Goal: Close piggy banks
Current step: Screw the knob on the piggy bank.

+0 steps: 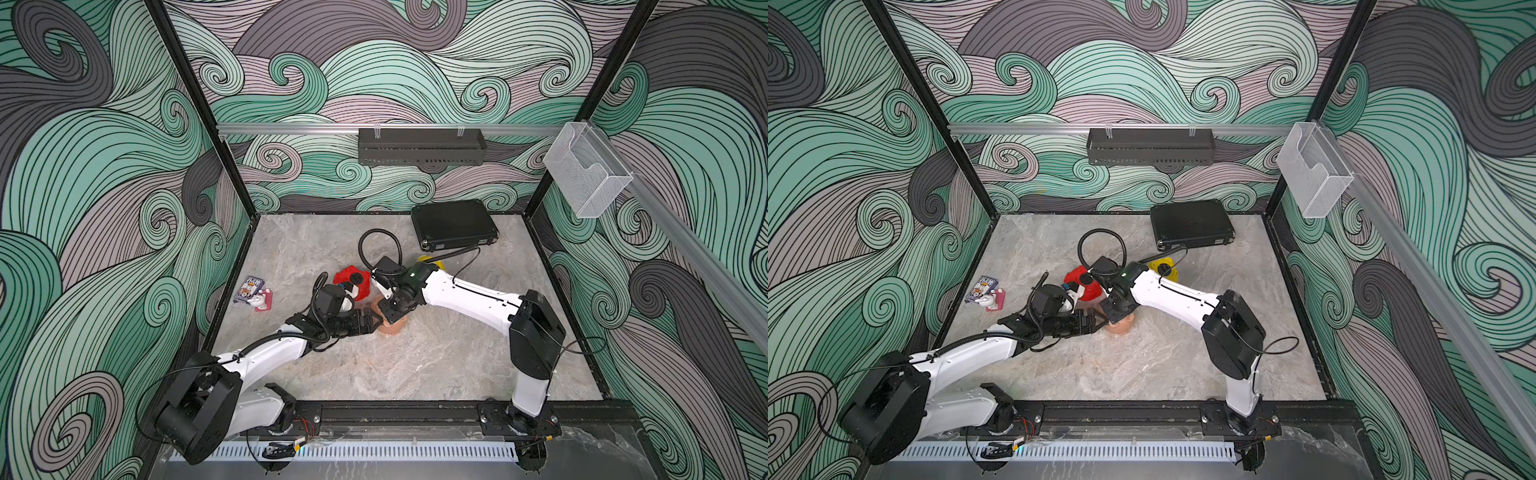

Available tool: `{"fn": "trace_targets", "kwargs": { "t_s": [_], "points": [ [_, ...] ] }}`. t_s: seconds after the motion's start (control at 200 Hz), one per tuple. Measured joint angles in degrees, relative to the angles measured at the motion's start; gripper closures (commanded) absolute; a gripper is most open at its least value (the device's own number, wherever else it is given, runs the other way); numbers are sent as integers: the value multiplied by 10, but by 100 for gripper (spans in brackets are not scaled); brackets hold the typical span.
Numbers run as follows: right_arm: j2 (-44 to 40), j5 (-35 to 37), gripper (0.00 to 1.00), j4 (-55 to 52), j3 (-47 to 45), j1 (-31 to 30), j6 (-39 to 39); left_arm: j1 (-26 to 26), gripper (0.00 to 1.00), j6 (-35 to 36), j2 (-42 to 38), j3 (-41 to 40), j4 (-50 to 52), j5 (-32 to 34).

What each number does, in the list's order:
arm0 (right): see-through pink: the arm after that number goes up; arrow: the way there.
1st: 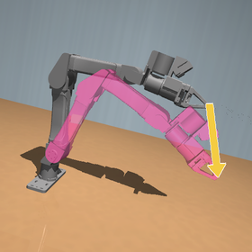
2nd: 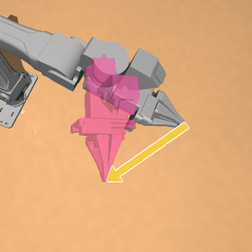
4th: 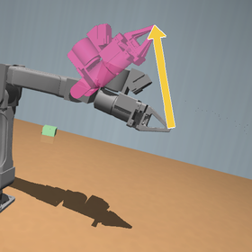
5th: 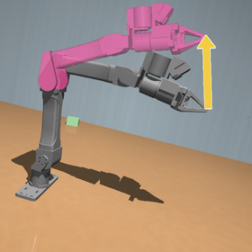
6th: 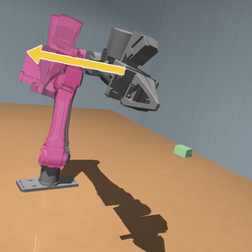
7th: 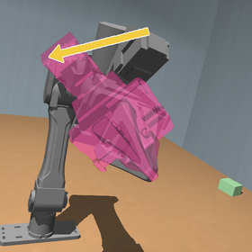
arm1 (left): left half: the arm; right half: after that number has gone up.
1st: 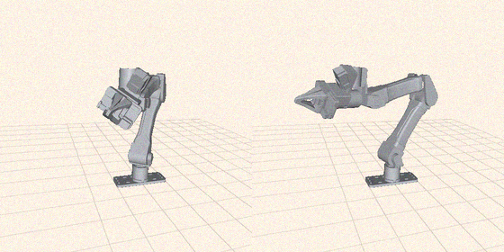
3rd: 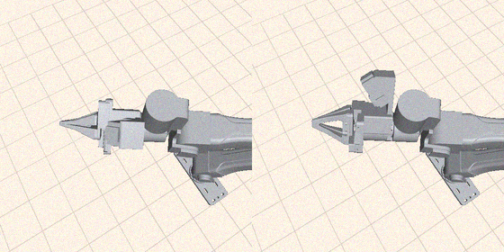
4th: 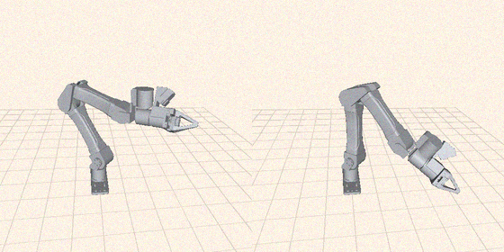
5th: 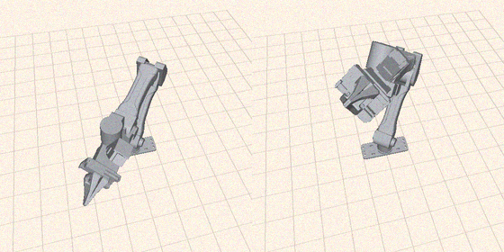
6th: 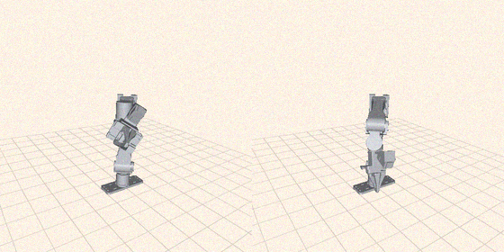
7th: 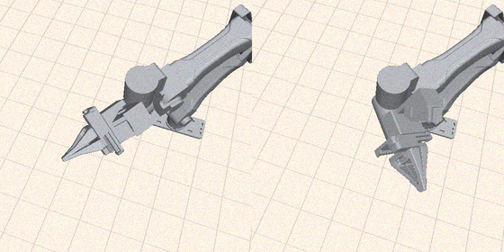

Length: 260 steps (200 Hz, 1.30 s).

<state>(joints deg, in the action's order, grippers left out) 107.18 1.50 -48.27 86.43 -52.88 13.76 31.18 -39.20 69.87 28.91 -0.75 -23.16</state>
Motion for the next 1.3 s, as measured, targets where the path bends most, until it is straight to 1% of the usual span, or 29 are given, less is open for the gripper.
{"fn": "trace_targets", "kwargs": {
  "t_s": [0.245, 0.515, 1.026, 1.301],
  "points": [
    [1, 0, 100, 3, 0, -2, 1, 0, 7, 0, -5, 0, -13, -14],
    [1, -1, 100, 3, 0, -2, 2, 0, 7, -2, 43, 3, -33, -33],
    [4, -1, 100, 0, 3, -2, 3, 0, 11, -5, 75, 5, -69, -41],
    [7, -1, 100, -5, 9, -2, 3, 0, 12, -5, 77, 5, -73, -43]
  ]
}}
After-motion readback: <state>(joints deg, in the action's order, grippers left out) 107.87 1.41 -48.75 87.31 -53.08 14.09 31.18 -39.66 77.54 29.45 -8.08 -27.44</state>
